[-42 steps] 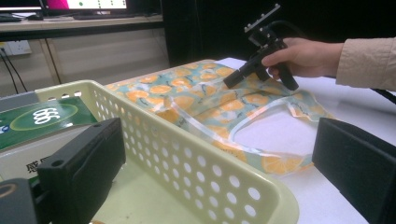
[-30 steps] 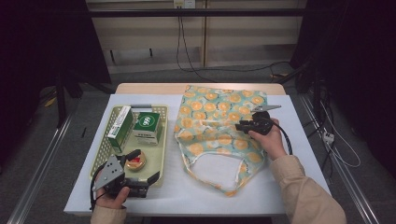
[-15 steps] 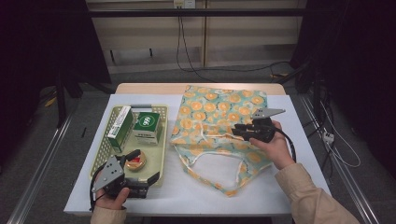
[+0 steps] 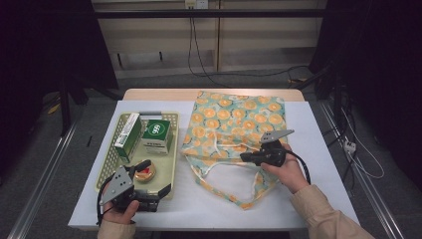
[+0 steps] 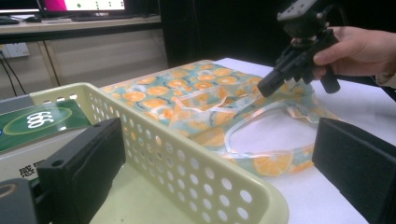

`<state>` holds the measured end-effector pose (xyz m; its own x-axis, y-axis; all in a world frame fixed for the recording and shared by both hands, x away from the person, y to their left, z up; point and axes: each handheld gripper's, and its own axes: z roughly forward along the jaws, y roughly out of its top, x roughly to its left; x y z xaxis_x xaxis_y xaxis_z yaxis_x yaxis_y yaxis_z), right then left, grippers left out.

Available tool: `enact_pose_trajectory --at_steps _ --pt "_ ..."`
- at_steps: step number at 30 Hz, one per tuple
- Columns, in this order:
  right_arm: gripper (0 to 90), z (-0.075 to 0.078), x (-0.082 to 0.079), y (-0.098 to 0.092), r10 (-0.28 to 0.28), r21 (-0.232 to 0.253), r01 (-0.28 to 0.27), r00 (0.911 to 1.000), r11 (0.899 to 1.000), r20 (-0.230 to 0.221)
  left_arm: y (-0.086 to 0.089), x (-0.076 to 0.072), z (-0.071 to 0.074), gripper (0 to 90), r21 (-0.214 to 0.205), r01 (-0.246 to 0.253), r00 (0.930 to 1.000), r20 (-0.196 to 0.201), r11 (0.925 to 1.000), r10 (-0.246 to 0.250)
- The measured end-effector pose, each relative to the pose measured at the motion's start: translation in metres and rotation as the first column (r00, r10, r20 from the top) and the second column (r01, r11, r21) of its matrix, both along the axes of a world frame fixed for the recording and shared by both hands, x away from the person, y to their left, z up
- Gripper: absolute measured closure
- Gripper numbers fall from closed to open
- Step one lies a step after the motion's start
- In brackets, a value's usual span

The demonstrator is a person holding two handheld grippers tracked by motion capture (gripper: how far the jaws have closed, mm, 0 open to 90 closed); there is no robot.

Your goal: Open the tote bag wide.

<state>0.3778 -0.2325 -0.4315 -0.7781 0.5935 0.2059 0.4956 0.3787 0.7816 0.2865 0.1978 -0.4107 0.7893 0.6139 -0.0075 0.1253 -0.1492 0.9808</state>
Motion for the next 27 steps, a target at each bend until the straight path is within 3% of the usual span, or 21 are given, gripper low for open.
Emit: enact_pose_trajectory --at_steps 9,12,16,20,25,27 --pt "90.0 -0.017 0.003 0.001 -0.019 -0.062 0.017 0.9992 0.998 -0.034 0.000 0.000 0.000 2.6 0.002 0.000 1.0000 0.002 1.0000 0.000" --pt "90.0 -0.019 0.007 0.001 -0.035 -0.064 0.036 0.9994 0.997 0.005 0.000 0.001 0.000 2.6 0.000 -0.002 1.0000 0.000 1.0000 0.002" --pt "89.4 -0.019 0.020 -0.006 -0.098 -0.047 0.100 0.9946 0.994 0.034 0.000 0.001 0.000 2.6 0.000 0.001 1.0000 0.000 1.0000 -0.001" --pt "84.2 -0.023 0.034 -0.011 -0.137 -0.047 0.139 0.9894 0.989 0.049 0.000 0.001 0.000 2.6 0.000 0.003 1.0000 -0.001 1.0000 -0.003" --pt "71.4 -0.031 0.042 -0.020 -0.194 -0.060 0.197 0.9793 0.979 0.060 0.001 0.002 -0.001 2.6 -0.003 0.001 1.0000 -0.002 1.0000 -0.001" --pt "68.7 -0.031 0.042 -0.022 -0.189 -0.046 0.192 0.9801 0.980 0.062 0.000 0.002 -0.001 2.6 0.001 0.003 1.0000 -0.002 1.0000 -0.003"
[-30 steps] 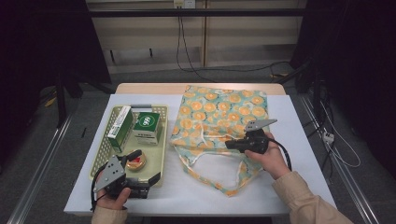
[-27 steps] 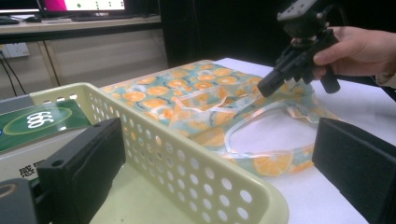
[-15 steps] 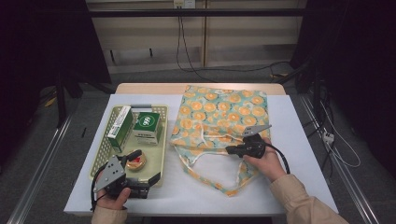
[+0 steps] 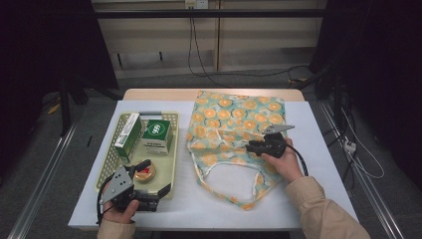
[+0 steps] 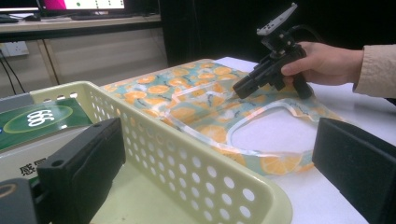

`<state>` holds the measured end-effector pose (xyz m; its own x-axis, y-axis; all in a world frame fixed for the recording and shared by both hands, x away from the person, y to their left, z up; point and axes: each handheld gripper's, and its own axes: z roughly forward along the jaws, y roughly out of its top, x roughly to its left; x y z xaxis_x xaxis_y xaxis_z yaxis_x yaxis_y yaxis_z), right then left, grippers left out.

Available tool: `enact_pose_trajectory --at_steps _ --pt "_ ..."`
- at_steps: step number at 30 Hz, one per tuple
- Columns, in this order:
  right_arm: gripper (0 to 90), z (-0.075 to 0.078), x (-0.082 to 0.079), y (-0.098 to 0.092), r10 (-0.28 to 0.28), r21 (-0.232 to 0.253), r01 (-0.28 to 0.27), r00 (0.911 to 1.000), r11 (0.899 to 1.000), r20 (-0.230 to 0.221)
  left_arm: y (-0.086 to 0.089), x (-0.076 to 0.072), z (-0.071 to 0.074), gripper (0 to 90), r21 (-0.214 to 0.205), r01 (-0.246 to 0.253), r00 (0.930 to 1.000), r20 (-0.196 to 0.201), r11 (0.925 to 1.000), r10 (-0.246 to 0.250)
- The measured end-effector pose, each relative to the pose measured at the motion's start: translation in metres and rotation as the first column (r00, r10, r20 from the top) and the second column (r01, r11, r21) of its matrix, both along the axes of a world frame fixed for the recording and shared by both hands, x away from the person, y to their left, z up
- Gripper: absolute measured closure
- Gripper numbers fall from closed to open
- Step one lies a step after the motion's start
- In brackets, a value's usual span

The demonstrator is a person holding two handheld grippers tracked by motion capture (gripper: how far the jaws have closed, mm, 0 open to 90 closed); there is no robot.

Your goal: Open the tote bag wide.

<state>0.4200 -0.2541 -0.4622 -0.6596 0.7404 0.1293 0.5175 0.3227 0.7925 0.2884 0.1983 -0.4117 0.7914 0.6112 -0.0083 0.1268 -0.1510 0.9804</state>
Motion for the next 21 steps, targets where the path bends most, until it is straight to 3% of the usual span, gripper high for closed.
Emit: enact_pose_trajectory --at_steps 4,8,15,21 --pt "58.8 -0.001 -0.002 0.002 0.041 -0.055 -0.041 0.9991 0.998 0.007 -0.001 0.000 0.000 2.6 0.004 0.000 1.0000 0.000 1.0000 0.000" --pt "56.9 -0.001 -0.003 0.008 0.045 -0.131 -0.041 0.9987 0.991 0.023 -0.001 0.000 0.000 2.6 0.005 0.001 1.0000 0.000 1.0000 -0.001" --pt "56.3 -0.002 0.005 0.000 0.026 -0.137 -0.023 0.9994 0.990 0.022 -0.001 0.000 -0.001 2.6 0.007 0.003 1.0000 -0.003 1.0000 -0.003" --pt "78.9 -0.002 0.013 -0.006 0.014 -0.133 -0.011 0.9996 0.991 0.023 -0.001 0.000 -0.001 2.6 0.005 0.005 1.0000 -0.006 1.0000 -0.005"
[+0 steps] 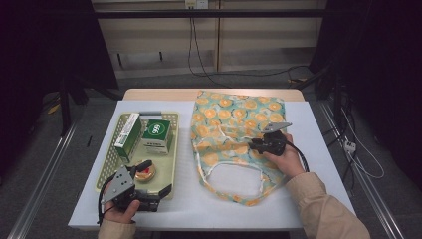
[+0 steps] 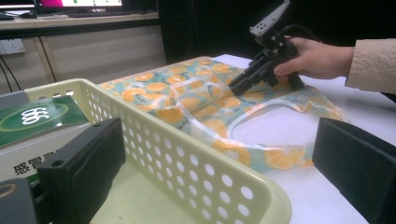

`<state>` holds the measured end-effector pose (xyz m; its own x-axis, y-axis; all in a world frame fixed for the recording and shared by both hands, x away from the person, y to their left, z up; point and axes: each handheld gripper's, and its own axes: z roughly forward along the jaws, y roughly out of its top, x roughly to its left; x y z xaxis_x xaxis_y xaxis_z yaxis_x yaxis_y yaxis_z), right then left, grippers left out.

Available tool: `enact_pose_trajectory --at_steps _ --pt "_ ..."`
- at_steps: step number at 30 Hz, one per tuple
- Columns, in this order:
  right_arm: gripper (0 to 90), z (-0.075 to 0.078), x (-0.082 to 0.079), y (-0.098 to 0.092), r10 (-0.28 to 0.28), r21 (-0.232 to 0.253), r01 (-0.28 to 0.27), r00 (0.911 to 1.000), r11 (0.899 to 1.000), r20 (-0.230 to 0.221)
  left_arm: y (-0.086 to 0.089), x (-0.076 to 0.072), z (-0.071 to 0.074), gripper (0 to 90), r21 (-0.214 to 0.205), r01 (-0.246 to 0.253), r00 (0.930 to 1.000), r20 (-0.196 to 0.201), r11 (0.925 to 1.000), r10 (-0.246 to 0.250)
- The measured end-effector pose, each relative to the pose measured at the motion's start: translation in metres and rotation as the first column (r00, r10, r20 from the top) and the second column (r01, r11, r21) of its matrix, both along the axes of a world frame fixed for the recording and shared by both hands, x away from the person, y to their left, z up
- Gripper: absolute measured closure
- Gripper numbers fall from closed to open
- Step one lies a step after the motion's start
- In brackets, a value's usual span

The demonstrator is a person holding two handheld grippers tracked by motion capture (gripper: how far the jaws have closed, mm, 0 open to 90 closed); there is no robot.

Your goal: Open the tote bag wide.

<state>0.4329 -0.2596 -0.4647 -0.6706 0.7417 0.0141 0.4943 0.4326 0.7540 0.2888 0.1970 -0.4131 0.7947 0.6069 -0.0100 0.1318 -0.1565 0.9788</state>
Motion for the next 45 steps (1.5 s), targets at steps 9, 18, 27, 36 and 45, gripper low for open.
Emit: enact_pose_trajectory --at_steps 9,18,27,36,45 --pt "90.0 0.001 0.000 0.000 -0.051 0.030 0.052 0.9982 0.998 -0.031 0.000 0.000 0.000 2.7 0.000 -0.001 1.0000 0.001 1.0000 0.001" --pt "90.0 0.017 -0.026 0.033 0.077 0.128 -0.064 0.9922 0.990 -0.097 0.000 0.000 0.001 2.6 0.000 -0.002 1.0000 0.000 1.0000 0.002" --pt "90.0 0.035 -0.010 0.037 0.017 0.239 -0.005 0.9988 0.971 -0.046 -0.001 0.000 0.001 2.6 -0.004 0.005 1.0000 0.000 1.0000 -0.005" --pt "87.1 0.009 0.020 0.025 -0.108 0.199 0.121 0.9911 0.973 -0.078 -0.001 0.002 -0.001 2.6 0.000 0.004 1.0000 -0.005 1.0000 -0.004" --pt "62.3 0.001 0.017 0.041 -0.045 0.125 0.055 0.9957 0.991 -0.080 0.000 0.002 -0.001 2.6 -0.001 0.006 1.0000 -0.007 1.0000 -0.006"
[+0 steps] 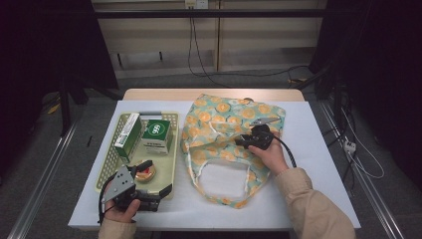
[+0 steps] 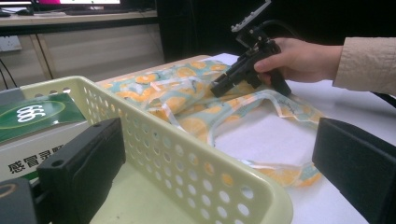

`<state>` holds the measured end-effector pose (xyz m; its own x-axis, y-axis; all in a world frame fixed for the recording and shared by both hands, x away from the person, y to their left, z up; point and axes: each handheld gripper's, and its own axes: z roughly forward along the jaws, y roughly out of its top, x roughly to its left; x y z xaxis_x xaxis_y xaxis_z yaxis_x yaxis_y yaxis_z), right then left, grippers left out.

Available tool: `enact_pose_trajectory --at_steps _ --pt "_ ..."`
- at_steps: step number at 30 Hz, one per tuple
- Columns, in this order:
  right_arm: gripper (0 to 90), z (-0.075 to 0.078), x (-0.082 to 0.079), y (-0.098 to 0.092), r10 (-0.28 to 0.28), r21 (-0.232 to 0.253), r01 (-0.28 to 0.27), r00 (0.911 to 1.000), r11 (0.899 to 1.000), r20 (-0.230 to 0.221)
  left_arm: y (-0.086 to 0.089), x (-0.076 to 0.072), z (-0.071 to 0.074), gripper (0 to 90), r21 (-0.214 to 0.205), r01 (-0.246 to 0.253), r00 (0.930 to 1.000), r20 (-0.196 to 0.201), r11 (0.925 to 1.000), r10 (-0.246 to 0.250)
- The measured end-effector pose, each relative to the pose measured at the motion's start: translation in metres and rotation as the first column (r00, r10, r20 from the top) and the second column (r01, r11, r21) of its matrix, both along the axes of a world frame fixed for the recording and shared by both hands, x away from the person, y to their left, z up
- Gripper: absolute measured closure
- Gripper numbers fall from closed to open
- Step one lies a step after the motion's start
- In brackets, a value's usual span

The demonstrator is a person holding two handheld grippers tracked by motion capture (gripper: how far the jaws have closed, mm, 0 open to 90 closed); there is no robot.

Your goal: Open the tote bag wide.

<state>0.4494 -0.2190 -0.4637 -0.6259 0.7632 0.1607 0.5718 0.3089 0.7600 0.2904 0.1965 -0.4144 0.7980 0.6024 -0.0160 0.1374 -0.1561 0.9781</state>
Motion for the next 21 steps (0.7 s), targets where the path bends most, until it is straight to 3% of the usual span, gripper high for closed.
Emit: enact_pose_trajectory --at_steps 2,5,7,10,14,19,21 --pt "55.8 0.000 -0.003 0.005 0.027 -0.053 -0.026 0.9995 0.998 0.018 0.000 0.000 0.000 2.6 0.000 0.000 1.0000 0.000 1.0000 0.000" --pt "44.5 0.000 -0.008 0.012 0.061 -0.088 -0.059 0.9978 0.994 0.024 0.000 -0.001 0.001 2.6 -0.002 0.000 1.0000 0.000 1.0000 0.000" --pt "45.5 0.001 -0.011 0.015 0.077 -0.138 -0.070 0.9961 0.988 0.044 0.000 -0.001 0.001 2.6 0.000 -0.003 1.0000 -0.003 1.0000 0.003" --pt "46.2 0.000 -0.013 0.014 0.085 -0.137 -0.078 0.9951 0.988 0.050 0.001 -0.001 0.001 2.6 0.003 -0.004 1.0000 -0.006 1.0000 0.004" --pt "65.7 0.000 -0.009 0.006 0.066 -0.127 -0.058 0.9958 0.990 0.063 0.002 0.000 0.003 2.6 -0.005 -0.012 0.9999 0.002 0.9999 0.012" --pt "75.5 -0.001 -0.005 0.005 0.039 -0.124 -0.030 0.9968 0.992 0.069 0.001 0.000 0.006 2.6 -0.016 -0.009 1.0000 0.000 0.9998 0.009" --pt "83.5 -0.001 -0.004 0.004 0.031 -0.120 -0.023 0.9974 0.992 0.066 0.000 0.000 0.007 2.6 -0.016 -0.006 1.0000 -0.002 0.9999 0.006"
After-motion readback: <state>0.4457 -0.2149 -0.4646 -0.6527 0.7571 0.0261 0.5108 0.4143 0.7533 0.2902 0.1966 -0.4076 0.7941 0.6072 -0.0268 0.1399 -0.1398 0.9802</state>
